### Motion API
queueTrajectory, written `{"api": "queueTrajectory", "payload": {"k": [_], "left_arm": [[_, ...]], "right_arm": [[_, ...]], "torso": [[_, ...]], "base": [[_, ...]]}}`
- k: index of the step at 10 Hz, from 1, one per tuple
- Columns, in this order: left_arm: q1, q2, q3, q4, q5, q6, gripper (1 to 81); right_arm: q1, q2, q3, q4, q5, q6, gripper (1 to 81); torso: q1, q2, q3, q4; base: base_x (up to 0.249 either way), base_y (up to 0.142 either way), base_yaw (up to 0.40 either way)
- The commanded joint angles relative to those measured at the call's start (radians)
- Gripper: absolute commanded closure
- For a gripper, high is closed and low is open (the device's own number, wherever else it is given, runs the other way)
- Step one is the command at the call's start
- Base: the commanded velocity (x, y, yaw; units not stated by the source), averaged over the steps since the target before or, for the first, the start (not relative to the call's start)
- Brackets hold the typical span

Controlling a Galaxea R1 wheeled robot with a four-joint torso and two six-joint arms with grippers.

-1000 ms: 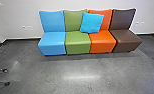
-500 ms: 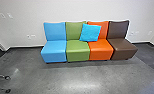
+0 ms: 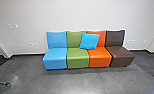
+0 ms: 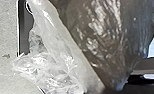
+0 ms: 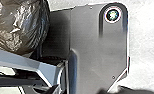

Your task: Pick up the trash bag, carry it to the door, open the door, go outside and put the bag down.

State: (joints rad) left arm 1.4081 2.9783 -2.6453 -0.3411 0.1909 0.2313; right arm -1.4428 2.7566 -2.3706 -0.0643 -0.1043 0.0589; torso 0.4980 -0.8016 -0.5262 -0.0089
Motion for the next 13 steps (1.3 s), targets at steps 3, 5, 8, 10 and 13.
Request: {"api": "queueTrajectory", "payload": {"k": [3,5,8,10,13], "left_arm": [[-0.024,0.004,-0.001,-0.003,0.090,0.013,81.1],[-0.022,0.009,-0.015,-0.003,0.090,0.013,81.1],[-0.018,0.018,-0.024,-0.001,0.076,0.013,81.1],[-0.017,0.016,-0.024,-0.001,0.076,0.013,81.1],[-0.014,0.018,-0.024,-0.001,0.075,0.013,81.1]], "right_arm": [[0.023,-0.010,-0.008,-0.005,-0.074,-0.005,1.0],[0.021,0.000,-0.025,-0.006,-0.074,-0.005,1.0],[0.021,0.011,-0.044,-0.014,-0.074,-0.005,1.0],[0.021,0.011,-0.044,-0.016,-0.074,-0.005,1.0],[0.020,0.013,-0.044,-0.017,-0.074,-0.005,1.0]], "torso": [[-0.098,0.153,0.013,0.000],[-0.145,0.225,0.015,0.000],[-0.214,0.332,0.051,0.000],[-0.256,0.397,0.121,0.000],[-0.323,0.499,0.210,0.000]], "base": [[0.000,0.000,0.000],[0.000,0.000,0.000],[0.000,0.000,0.000],[0.000,0.000,0.000],[0.000,0.000,0.000]]}}
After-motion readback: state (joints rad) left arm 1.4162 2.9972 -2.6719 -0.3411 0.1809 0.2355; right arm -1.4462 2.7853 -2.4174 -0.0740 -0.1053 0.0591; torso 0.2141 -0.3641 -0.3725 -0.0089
